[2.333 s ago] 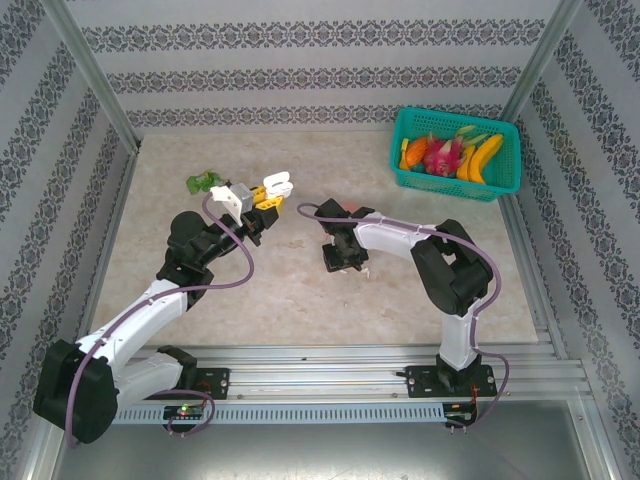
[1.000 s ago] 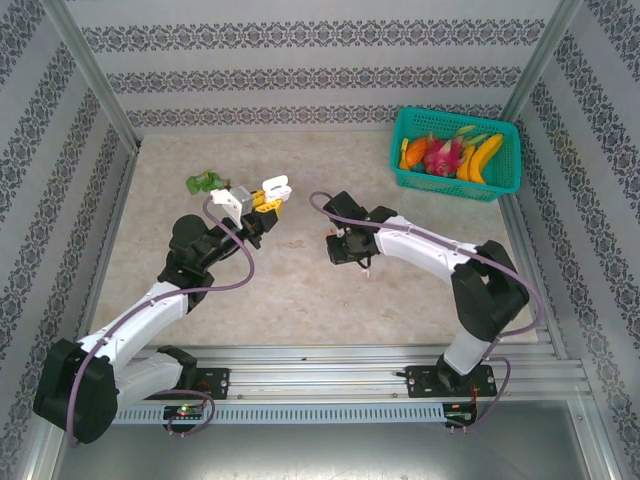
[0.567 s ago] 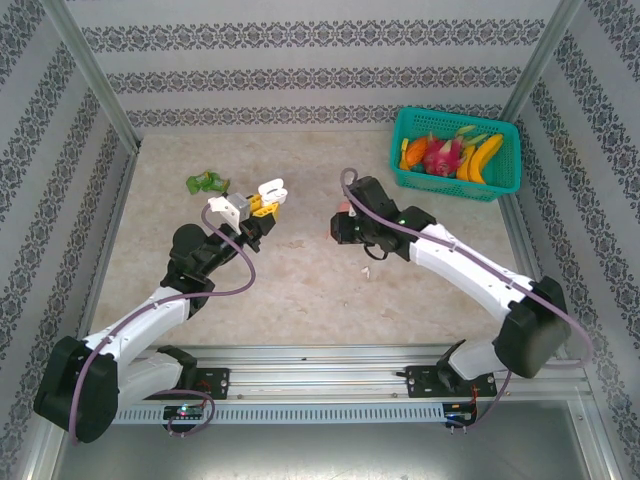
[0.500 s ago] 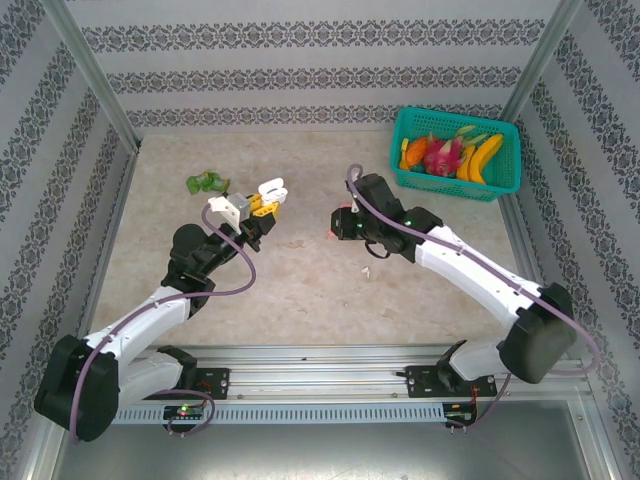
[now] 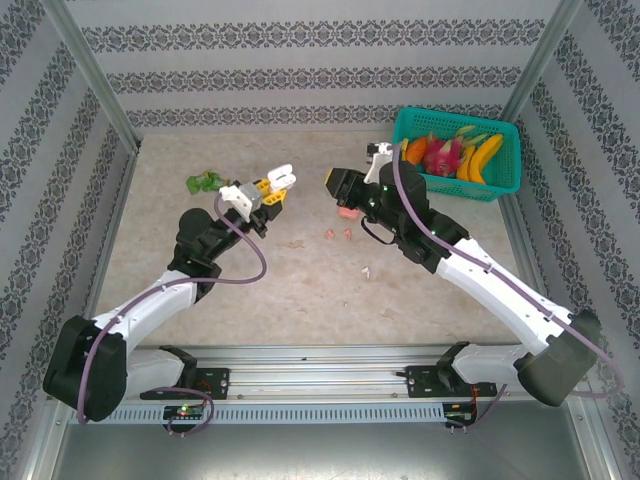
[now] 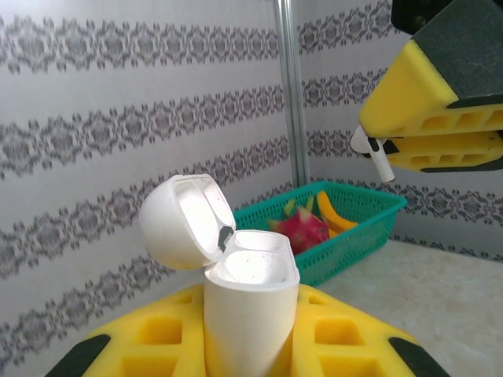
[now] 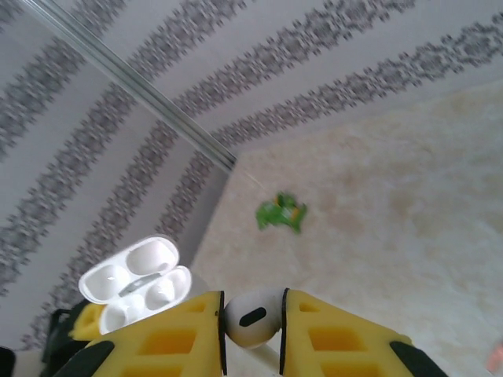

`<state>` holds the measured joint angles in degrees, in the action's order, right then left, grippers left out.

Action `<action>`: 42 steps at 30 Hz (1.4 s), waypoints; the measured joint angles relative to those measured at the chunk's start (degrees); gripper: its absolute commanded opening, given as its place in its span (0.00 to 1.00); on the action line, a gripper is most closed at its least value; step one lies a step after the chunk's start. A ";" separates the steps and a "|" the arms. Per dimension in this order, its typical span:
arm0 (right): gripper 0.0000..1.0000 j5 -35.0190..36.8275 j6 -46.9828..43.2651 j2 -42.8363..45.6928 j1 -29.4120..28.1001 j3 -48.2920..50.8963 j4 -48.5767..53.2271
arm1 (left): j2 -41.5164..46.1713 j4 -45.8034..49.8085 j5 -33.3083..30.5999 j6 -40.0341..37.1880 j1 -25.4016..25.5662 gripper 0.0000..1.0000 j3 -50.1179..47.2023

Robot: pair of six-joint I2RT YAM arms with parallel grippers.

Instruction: Insert the wireless bluetooth earbuds into the charging case

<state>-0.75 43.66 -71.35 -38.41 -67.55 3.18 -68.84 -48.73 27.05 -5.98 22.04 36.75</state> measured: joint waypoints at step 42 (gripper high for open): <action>0.22 4.81 -0.35 -2.71 -7.26 12.59 -40.65 | -6.84 2.05 -0.44 -4.09 5.77 0.00 10.47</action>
<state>4.05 43.31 -74.06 -45.67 -54.96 -37.47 -75.68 -46.68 26.61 -10.07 27.81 47.22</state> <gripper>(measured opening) 0.222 0.212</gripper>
